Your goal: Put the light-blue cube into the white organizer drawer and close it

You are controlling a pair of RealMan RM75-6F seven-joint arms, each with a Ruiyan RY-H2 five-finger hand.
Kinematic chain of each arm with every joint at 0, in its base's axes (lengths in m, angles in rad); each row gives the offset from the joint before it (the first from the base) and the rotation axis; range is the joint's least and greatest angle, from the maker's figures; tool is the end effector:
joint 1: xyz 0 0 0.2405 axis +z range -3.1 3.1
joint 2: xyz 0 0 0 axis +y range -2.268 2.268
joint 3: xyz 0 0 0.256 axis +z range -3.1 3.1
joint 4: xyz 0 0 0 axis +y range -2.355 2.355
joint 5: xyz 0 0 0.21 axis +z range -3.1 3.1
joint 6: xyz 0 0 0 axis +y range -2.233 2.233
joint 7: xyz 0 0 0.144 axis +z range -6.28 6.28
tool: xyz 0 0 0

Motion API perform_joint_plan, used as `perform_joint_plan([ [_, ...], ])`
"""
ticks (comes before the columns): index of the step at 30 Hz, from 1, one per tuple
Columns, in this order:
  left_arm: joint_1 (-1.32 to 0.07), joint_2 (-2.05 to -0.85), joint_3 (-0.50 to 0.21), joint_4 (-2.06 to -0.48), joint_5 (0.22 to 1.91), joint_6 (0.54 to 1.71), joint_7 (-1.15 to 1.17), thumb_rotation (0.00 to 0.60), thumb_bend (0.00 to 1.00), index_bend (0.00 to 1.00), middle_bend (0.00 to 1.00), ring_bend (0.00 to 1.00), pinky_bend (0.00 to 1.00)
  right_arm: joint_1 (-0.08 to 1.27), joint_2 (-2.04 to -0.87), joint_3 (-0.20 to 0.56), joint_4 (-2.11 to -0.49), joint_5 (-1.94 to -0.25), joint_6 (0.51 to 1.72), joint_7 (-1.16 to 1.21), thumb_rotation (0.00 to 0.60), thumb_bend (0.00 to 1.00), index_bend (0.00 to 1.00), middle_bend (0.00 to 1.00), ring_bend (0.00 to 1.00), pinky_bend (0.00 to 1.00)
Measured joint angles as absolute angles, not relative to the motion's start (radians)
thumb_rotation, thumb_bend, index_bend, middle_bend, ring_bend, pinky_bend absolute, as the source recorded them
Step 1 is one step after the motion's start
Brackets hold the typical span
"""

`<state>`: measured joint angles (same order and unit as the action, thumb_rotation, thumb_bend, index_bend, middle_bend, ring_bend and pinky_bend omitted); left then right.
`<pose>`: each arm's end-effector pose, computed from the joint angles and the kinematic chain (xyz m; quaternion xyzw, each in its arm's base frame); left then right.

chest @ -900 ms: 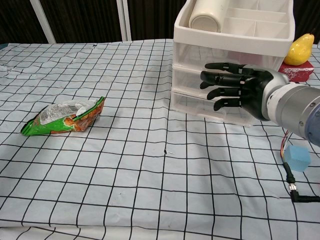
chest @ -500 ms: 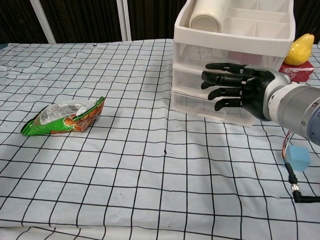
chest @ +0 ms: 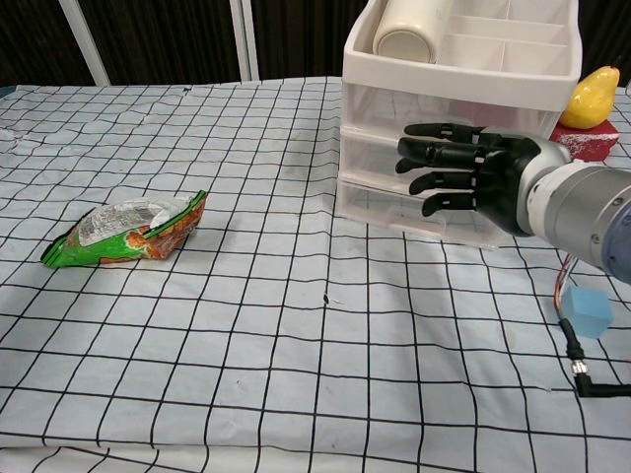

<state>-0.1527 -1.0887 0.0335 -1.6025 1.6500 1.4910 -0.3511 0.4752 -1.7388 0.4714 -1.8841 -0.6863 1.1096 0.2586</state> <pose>-0.2909 0.1820 0.1507 -0.6005 -0.4552 -0.4818 0.4473 -0.1066 -0.2856 -0.0235 0.2154 -0.8062 0.5243 0.1698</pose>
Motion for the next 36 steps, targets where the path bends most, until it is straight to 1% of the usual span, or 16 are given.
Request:
perform_joint_plan([
  [4,-0.153,-1.089,0.033,-1.602,1.650,1.491,-0.351,0.600,0.02,0.00,0.00,0.00,0.00,0.477,-1.740,0.472,-1.882,-0.682,1.106,0.259,0.600,0.36,0.10,0.56,0.59,0.64],
  [10,-0.153,-1.088,0.033,-1.603,1.650,1.491,-0.352,0.600,0.02,0.00,0.00,0.00,0.00,0.480,-1.742,0.473,-1.882,-0.676,1.099,0.261,0.600,0.36,0.17,0.56,0.59,0.64],
  [13,-0.152,-1.088,0.033,-1.603,1.651,1.491,-0.351,0.600,0.02,0.00,0.00,0.00,0.00,0.478,-1.739,0.469,-1.890,-0.676,1.096,0.264,0.600,0.36,0.19,0.56,0.59,0.64],
  [28,-0.149,-1.093,0.039,-1.606,1.657,1.493,-0.335,0.600,0.02,0.00,0.00,0.00,0.00,0.442,-1.706,0.399,-1.961,-0.733,1.081,0.271,0.600,0.36,0.21,0.56,0.59,0.64],
  [29,-0.149,-1.093,0.039,-1.606,1.657,1.493,-0.334,0.600,0.02,0.00,0.00,0.00,0.00,0.439,-1.704,0.393,-1.964,-0.740,1.080,0.271,0.600,0.36,0.19,0.56,0.59,0.64],
  [31,-0.149,-1.093,0.039,-1.606,1.656,1.492,-0.335,0.600,0.02,0.00,0.00,0.00,0.00,0.431,-1.699,0.376,-1.972,-0.755,1.080,0.272,0.600,0.36,0.13,0.56,0.58,0.64],
  [33,-0.149,-1.093,0.039,-1.606,1.656,1.491,-0.334,0.600,0.02,0.00,0.00,0.00,0.00,0.424,-1.693,0.359,-1.979,-0.769,1.079,0.272,0.600,0.36,0.06,0.55,0.58,0.64],
  [36,-0.149,-1.093,0.039,-1.604,1.658,1.494,-0.334,0.600,0.02,0.00,0.00,0.00,0.00,0.415,-1.680,0.334,-1.987,-0.797,1.081,0.262,0.600,0.36,0.01,0.55,0.57,0.64],
])
